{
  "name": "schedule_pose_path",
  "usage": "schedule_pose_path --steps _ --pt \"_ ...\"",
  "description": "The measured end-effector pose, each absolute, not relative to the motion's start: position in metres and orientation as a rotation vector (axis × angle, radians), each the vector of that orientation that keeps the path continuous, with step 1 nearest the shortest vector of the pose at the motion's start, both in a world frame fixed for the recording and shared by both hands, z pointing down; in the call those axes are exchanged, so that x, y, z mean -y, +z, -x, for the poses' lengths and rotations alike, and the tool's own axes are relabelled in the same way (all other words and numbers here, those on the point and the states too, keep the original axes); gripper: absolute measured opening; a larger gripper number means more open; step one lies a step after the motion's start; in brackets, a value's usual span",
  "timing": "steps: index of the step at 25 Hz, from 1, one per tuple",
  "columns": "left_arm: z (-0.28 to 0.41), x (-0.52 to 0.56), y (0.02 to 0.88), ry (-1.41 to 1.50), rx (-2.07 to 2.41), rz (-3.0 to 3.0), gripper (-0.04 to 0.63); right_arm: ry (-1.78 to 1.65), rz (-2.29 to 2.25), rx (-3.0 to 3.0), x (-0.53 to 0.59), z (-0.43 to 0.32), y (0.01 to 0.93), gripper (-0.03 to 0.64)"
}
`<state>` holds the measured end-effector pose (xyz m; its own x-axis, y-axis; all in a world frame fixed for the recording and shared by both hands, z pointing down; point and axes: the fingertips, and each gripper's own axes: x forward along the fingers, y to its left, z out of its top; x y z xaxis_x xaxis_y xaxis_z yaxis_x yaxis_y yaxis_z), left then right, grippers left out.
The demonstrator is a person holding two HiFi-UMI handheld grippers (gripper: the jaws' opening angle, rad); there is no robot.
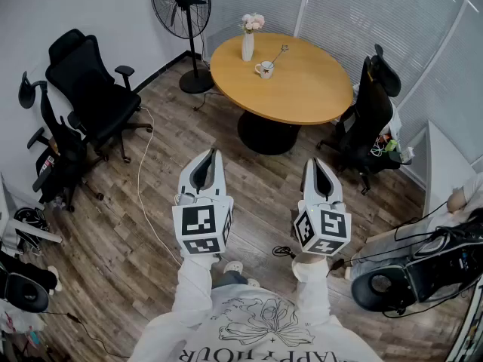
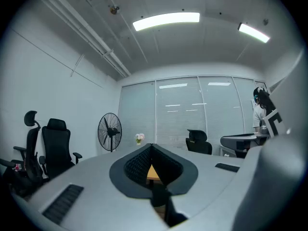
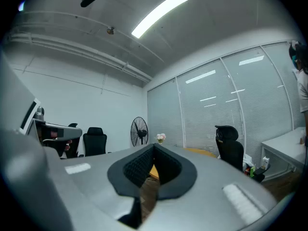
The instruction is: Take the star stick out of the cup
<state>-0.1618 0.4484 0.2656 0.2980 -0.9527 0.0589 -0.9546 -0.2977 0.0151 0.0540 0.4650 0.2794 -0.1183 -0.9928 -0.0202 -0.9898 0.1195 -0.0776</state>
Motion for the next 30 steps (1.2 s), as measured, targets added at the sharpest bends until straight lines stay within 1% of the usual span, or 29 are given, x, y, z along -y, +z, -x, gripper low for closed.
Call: schedule_pose_path --steps 20,29,30 --pt "0.171 -0.415 0.281 0.073 1.776 -2.5 0.006 -0.103 2.085 -2.236 -0.438 -0.046 0.292 0.011" --pt "0.188 -0.394 0.294 0.105 1.76 -2.501 0.006 -0.105 2.11 -2.214 -0.421 -0.034 0.298 0.012" --pt "0.19 -0.393 0.296 0.107 1.761 -2.496 0.006 -0.105 2.099 -2.223 -0.42 -0.031 0.298 0.042"
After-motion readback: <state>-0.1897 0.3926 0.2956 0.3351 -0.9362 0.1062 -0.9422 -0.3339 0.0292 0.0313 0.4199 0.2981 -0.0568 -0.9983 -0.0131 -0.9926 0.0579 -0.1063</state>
